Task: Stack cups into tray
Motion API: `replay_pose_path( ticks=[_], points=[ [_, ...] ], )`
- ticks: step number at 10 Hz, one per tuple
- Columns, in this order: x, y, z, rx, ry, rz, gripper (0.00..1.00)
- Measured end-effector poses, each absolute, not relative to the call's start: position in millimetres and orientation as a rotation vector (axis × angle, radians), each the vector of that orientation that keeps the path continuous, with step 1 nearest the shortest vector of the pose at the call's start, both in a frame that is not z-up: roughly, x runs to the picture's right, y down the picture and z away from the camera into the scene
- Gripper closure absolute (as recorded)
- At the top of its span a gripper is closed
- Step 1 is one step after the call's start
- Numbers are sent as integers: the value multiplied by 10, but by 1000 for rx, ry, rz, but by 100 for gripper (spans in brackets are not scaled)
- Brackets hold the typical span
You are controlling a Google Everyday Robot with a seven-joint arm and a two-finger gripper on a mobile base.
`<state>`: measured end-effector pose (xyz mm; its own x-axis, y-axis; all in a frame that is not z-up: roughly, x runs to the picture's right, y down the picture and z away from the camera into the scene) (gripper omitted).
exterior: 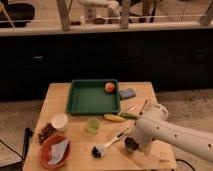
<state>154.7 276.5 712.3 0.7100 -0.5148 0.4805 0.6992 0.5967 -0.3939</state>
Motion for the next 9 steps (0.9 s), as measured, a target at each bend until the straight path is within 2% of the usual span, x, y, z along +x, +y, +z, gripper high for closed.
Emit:
replay_pose_path(
  ticks=[2,4,6,7,9],
  points=[
    [1525,2748,7118,-593,-329,-731,27],
    [1516,2724,7112,-582,-324,-738,51],
    [1503,2707,7114,-579,-326,-743,68],
    [1503,2698,7115,-579,-328,-744,81],
    [1501,2687,7116,-577,-331,-747,97]
  ],
)
